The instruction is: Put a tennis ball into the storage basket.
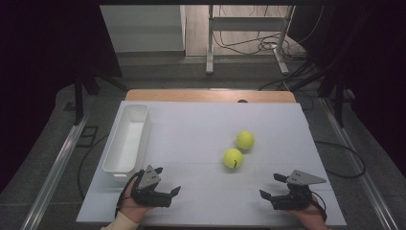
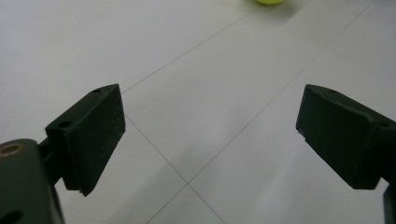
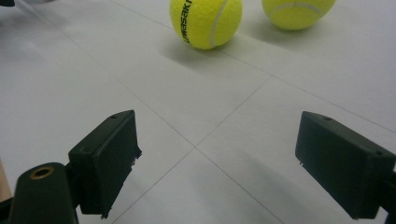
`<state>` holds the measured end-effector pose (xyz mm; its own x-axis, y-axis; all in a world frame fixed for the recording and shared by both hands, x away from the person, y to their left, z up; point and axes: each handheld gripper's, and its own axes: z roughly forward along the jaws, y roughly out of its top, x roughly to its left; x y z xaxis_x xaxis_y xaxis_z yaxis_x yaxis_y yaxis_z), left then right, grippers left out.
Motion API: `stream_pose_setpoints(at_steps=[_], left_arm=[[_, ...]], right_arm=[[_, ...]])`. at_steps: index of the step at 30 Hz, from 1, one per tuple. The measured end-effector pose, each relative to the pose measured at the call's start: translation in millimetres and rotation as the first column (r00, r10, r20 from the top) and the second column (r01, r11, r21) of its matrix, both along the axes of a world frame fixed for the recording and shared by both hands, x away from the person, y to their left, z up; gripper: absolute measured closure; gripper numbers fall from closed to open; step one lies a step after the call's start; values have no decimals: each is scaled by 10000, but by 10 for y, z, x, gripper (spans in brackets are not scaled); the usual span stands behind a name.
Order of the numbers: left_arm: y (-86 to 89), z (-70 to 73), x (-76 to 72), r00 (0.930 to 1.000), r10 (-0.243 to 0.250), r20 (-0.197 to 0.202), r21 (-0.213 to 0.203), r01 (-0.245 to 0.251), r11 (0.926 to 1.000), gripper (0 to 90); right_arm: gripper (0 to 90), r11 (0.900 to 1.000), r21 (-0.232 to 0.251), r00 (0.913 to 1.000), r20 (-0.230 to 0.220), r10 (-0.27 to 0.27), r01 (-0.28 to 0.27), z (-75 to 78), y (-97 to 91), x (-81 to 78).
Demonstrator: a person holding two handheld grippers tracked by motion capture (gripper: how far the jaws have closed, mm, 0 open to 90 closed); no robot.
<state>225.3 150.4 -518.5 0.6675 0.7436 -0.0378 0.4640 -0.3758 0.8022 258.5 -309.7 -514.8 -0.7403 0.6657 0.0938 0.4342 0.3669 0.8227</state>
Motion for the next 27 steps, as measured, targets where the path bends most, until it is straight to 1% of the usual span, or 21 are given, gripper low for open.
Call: stream_pose_setpoints(at_steps=[8, 12, 15, 16, 17, 19, 21, 24, 27], left_arm=[[-43, 91, 29, 9998, -194, 94, -4, 194, 9998, 89], [-70, 116, 68, 9997, -245, 2, -95, 245, 9997, 89], [-110, 124, 97, 9990, -435, -57, -133, 434, 9990, 89], [-123, 128, 106, 9987, -510, -60, -160, 509, 9986, 89], [-136, 134, 114, 9985, -551, -80, -150, 549, 9984, 89], [-157, 139, 136, 9979, -633, -116, -132, 632, 9979, 88], [-173, 141, 161, 9975, -690, -177, -199, 686, 9974, 88], [-192, 143, 183, 9968, -768, -224, -209, 763, 9969, 88], [-207, 145, 191, 9960, -838, -301, -243, 831, 9962, 88]], right_arm=[[137, 10000, -62, 10000, -11, -27, 27, 0, 15, 16], [137, 9999, -172, 10000, -26, -12, 12, 0, 24, 27], [137, 9999, -151, 10000, -25, 9, -9, -1, 25, 26], [137, 9998, -212, 10000, -10, -16, 16, 1, 24, 24], [137, 9999, -128, 10000, -13, 12, -12, 0, 24, 23], [137, 9999, -116, 10000, -8, 3, -3, 2, 22, 21], [137, 10000, -59, 10000, -2, 14, -14, 0, 22, 22], [137, 10000, -53, 10000, -14, 18, -19, 0, 22, 23], [137, 9999, -163, 10000, -12, 7, -7, 4, 21, 30]])
